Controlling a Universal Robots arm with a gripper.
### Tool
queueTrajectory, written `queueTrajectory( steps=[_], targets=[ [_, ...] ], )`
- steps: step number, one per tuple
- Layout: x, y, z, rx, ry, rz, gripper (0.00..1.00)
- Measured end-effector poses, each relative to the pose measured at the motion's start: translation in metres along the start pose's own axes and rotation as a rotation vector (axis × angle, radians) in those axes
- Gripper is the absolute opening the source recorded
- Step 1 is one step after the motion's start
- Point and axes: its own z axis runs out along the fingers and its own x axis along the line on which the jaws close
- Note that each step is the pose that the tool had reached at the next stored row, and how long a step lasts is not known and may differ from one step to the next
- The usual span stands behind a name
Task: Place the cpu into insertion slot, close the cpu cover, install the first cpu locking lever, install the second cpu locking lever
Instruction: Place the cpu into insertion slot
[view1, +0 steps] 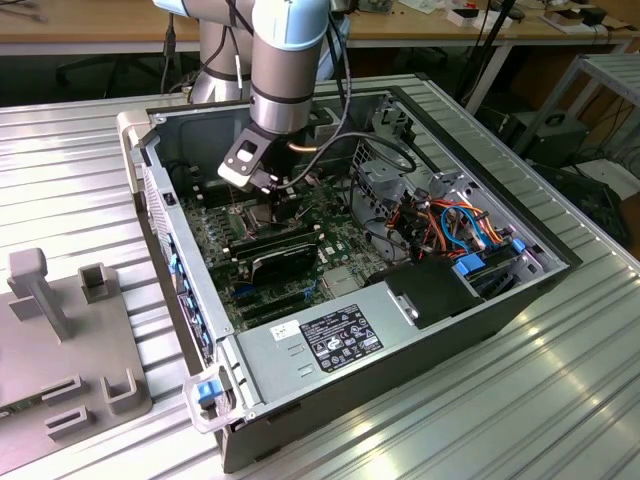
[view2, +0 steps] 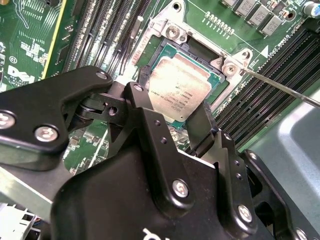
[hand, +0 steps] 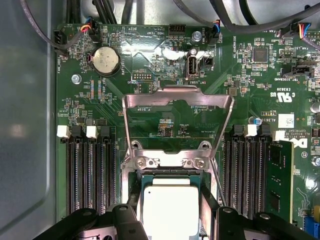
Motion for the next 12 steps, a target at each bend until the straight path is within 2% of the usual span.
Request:
queueTrajectory(
  steps=[12],
  targets=[
    [-0.0002, 0.0018, 0.0, 0.0005, -0.001, -0.007, 0.55]
  ],
)
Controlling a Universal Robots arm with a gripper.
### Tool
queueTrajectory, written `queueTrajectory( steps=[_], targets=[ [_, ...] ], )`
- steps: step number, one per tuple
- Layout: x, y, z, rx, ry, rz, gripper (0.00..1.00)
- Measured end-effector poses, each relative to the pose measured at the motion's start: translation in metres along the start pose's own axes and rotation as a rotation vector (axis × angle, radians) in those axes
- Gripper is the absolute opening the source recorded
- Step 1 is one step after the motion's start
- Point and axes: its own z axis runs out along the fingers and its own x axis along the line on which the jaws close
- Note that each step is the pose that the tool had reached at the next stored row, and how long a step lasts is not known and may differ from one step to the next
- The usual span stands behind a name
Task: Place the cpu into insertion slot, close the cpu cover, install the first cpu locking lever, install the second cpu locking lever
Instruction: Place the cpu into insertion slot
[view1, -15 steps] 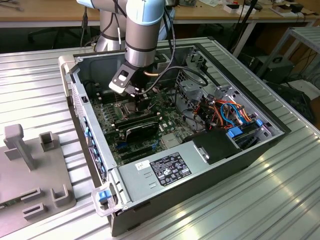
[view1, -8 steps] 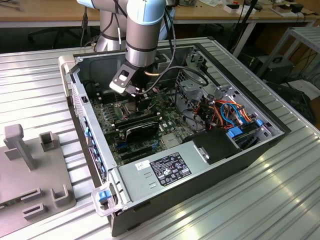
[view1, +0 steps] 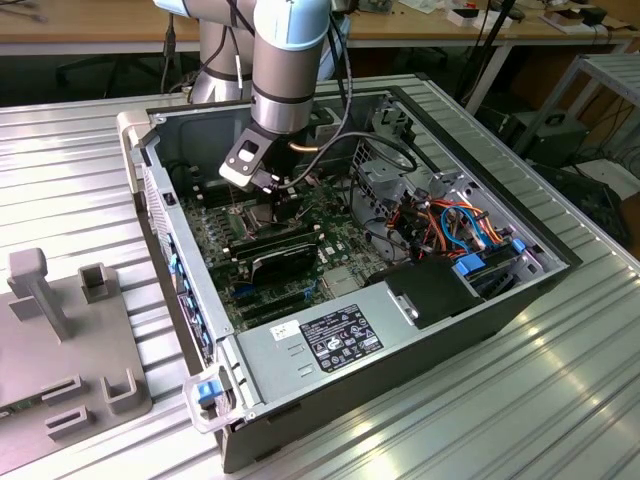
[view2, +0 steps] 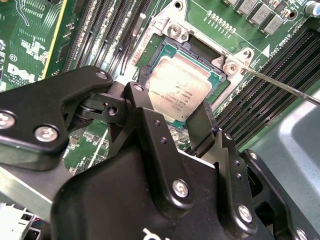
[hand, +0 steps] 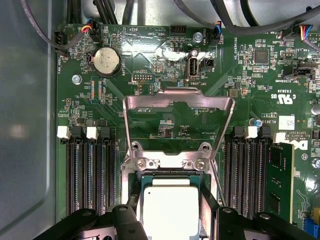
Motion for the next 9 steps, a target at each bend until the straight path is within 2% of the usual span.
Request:
queueTrajectory(
  steps=[5, 6, 7, 9],
  targets=[
    [-0.0004, -0.0001, -0.0003, 0.0003, -0.0021, 0.0, 0.56],
    [-0.0008, -0.0004, -0.0002, 0.0004, -0.0008, 0.0, 0.56],
    [-0.0008, -0.0005, -0.0001, 0.0004, -0.0008, 0.0, 0.6],
    [-0.0008, -0.0005, -0.0001, 0.0005, -0.0008, 0.0, 0.6]
  ],
)
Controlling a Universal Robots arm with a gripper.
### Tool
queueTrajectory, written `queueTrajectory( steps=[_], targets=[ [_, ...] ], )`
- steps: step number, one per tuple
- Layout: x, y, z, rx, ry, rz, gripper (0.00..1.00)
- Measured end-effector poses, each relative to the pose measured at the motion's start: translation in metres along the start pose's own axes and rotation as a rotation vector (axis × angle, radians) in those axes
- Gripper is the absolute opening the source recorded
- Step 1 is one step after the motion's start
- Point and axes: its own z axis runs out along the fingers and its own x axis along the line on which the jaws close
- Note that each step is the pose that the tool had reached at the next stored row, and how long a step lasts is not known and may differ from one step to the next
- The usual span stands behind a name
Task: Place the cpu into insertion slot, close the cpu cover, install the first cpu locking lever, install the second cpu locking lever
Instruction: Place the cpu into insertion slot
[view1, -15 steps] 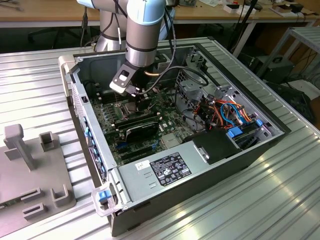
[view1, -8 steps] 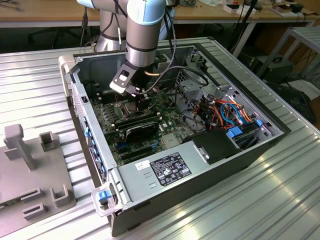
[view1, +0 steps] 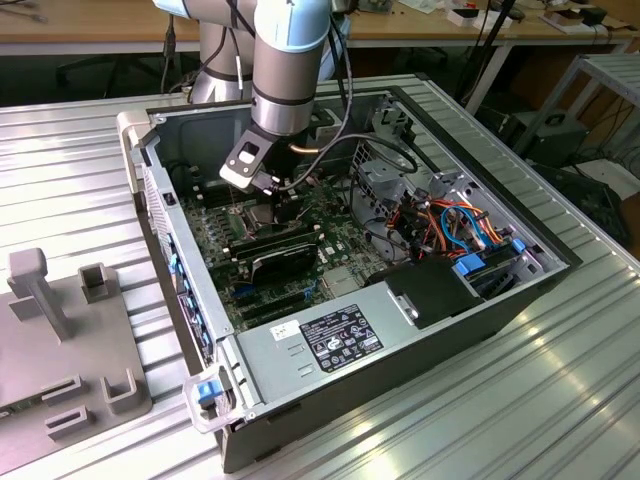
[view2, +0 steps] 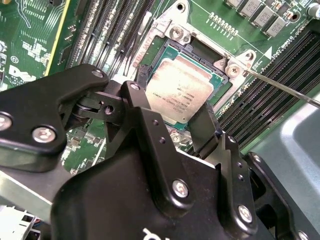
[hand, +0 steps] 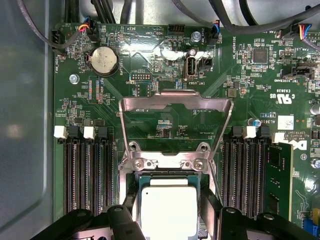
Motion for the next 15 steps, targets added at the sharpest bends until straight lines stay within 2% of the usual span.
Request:
queueTrajectory(
  steps=[5, 7, 9, 15],
  targets=[
    [-0.0001, 0.0001, -0.001, -0.0008, 0.0012, 0.0, 0.6],
    [0.0012, 0.0011, -0.0073, -0.0043, 0.0064, 0.0, 0.6],
    [0.0008, 0.001, -0.0133, -0.0028, 0.0044, 0.0, 0.6],
    [0.0006, 0.0011, -0.0191, -0.0024, 0.004, 0.0, 0.6]
  ],
)
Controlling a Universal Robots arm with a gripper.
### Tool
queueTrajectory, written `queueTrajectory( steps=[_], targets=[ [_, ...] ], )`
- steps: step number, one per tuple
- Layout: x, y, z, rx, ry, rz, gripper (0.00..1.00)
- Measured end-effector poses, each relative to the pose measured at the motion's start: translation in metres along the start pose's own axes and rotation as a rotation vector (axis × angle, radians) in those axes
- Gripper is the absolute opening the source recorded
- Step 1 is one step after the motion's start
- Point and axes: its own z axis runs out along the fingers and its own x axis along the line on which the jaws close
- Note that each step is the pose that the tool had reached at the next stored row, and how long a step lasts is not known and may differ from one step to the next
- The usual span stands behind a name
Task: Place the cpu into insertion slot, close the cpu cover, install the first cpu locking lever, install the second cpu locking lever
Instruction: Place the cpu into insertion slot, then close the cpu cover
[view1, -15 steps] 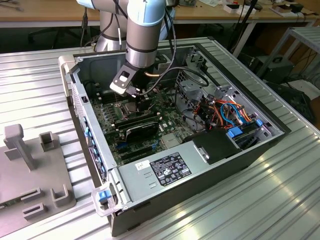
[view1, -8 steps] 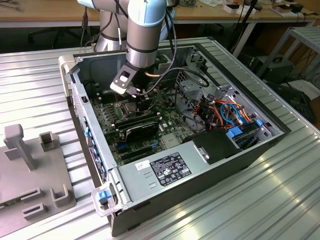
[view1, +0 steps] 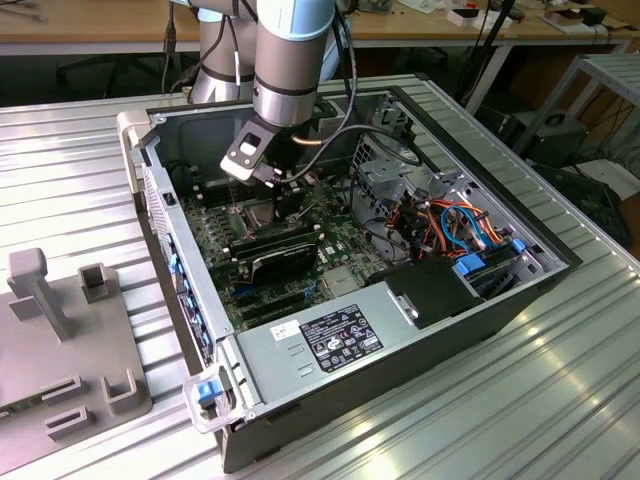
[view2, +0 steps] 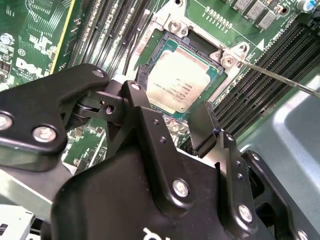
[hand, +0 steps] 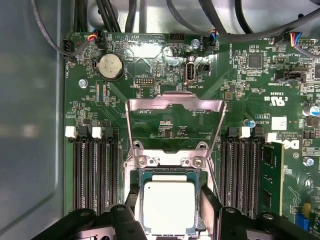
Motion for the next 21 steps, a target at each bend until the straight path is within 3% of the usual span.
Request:
queueTrajectory(
  steps=[4, 7, 8, 9, 11, 21],
  targets=[
    [0.0, 0.0001, -0.0034, -0.0002, 0.0003, 0.0, 0.58],
    [-0.0001, 0.0001, -0.0041, 0.0001, -0.0001, 0.0, 0.33],
    [-0.0002, 0.0001, -0.006, 0.0003, -0.0004, 0.0, 0.33],
    [-0.0002, 0.0003, -0.0114, 0.0, -0.0002, 0.0, 0.22],
    [-0.0003, 0.0004, -0.0163, -0.0002, -0.0001, 0.0, 0.11],
    [-0.0003, 0.0004, -0.017, -0.0001, -0.0002, 0.0, 0.11]
  ],
)
